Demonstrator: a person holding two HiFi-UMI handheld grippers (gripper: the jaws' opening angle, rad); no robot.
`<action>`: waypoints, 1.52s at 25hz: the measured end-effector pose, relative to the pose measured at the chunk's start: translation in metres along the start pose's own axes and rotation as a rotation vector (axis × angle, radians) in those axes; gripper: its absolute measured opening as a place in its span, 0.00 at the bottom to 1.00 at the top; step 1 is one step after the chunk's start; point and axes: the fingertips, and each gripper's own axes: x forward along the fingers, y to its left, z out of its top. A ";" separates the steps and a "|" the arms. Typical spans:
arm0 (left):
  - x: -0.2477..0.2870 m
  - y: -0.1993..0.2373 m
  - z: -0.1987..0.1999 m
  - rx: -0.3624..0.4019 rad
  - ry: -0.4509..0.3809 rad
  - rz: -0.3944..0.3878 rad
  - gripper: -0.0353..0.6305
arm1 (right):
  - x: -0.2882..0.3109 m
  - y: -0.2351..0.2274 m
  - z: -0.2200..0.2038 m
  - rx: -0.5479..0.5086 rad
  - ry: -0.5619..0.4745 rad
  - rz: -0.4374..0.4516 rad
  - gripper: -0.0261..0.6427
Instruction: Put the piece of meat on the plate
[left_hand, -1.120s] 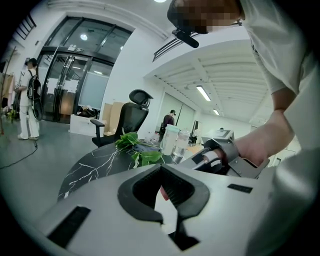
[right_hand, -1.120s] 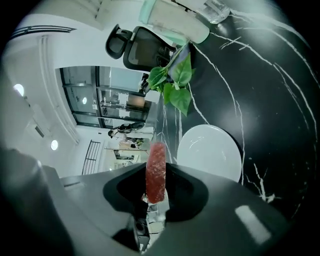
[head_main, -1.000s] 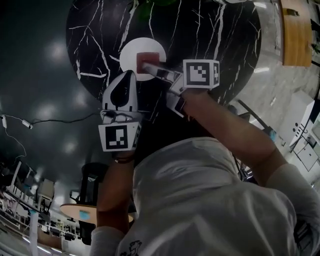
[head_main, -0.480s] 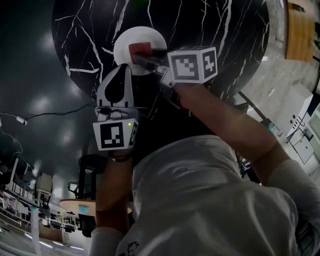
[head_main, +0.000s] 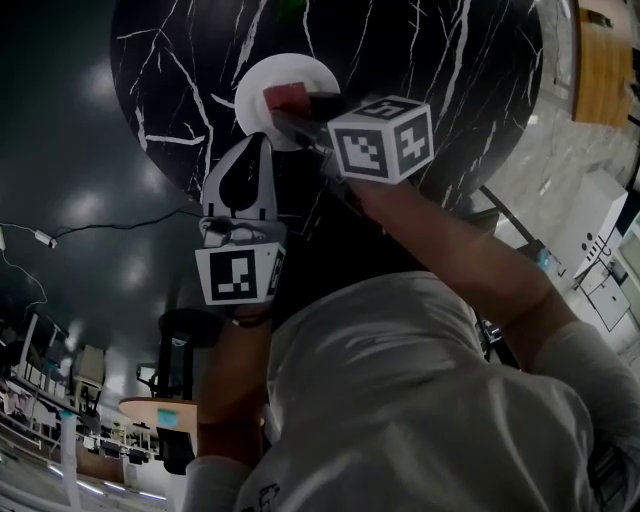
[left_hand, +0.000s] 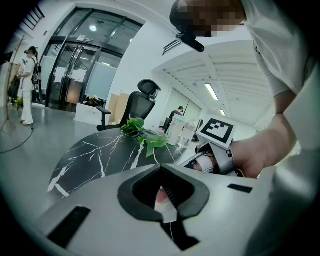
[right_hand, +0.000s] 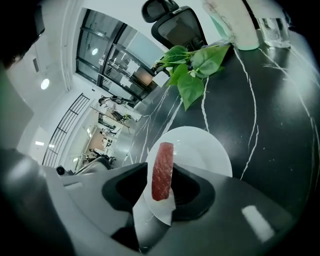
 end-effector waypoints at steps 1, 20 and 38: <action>0.000 0.000 0.000 -0.002 -0.002 -0.001 0.06 | 0.000 0.000 0.000 -0.023 0.000 -0.011 0.21; -0.020 -0.013 -0.006 0.023 0.030 -0.034 0.06 | -0.024 -0.010 0.002 -0.575 -0.007 -0.232 0.25; -0.074 -0.037 0.030 0.043 -0.045 -0.044 0.06 | -0.076 0.091 0.012 -0.822 -0.227 -0.079 0.04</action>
